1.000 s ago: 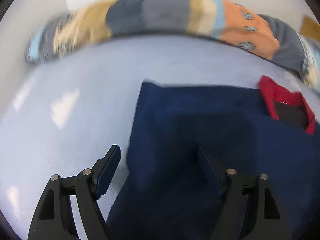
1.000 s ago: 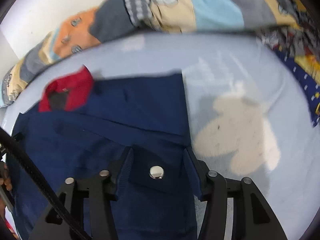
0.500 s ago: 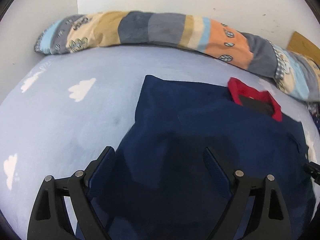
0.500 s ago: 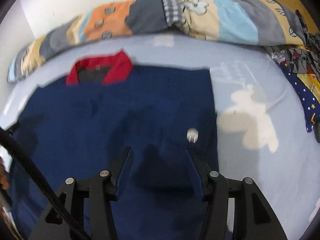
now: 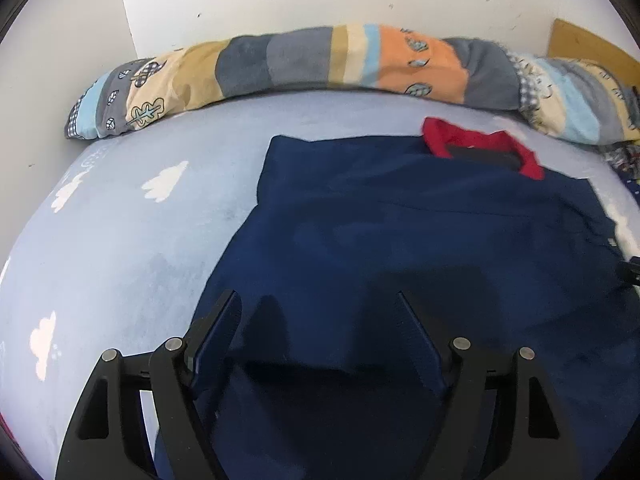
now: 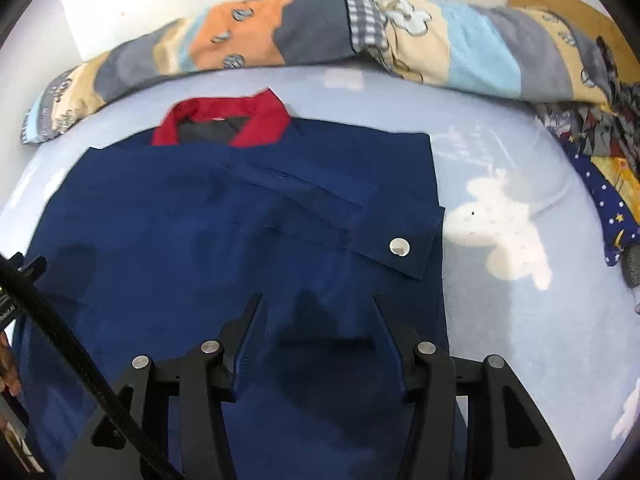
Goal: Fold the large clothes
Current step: 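Grasp the jacket hem with both grippers and fold it toward the collar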
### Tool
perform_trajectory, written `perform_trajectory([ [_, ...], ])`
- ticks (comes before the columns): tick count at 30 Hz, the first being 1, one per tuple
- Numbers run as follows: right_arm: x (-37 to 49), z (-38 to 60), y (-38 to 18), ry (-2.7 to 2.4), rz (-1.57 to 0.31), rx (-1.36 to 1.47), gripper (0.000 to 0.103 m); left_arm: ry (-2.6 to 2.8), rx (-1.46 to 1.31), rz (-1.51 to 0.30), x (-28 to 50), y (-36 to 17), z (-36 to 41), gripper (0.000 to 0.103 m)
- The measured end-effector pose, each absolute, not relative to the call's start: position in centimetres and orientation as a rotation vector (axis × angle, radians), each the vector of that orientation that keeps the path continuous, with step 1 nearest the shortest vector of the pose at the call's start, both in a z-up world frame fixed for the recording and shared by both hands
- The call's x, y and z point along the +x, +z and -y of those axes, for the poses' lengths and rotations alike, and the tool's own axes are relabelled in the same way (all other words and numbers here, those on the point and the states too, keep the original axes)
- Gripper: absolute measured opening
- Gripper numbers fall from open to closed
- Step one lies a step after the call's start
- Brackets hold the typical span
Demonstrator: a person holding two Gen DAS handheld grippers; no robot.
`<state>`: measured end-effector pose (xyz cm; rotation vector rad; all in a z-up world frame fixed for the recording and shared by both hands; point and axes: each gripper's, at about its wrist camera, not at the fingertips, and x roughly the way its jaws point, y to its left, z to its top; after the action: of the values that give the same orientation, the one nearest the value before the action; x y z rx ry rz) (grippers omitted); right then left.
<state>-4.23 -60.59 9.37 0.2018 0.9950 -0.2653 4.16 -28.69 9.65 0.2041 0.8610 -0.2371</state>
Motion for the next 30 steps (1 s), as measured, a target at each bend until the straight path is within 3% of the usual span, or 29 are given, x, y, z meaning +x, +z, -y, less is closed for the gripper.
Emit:
perform_trajectory([
  [10,-5.6,58.5,5.8,-0.275,-1.074,0.178,0.057,-0.240,0.220,-0.956,1.6,5.9,29.6,0.078],
  [15,-6.8,58.0,6.9,-0.254,-1.057,0.214,0.057,-0.238,0.193,-0.929,0.4,7.2,29.0,0.078],
  [23,-12.6,52.7,8.3,-0.188,-1.021,0.181,0.058,-0.252,0.155,-0.895,-6.4,8.7,27.5,0.078],
  [30,-17.8,48.4,5.3,-0.182,-1.050,0.095,0.061,-0.225,0.189,-0.942,-11.4,5.5,24.6,0.079],
])
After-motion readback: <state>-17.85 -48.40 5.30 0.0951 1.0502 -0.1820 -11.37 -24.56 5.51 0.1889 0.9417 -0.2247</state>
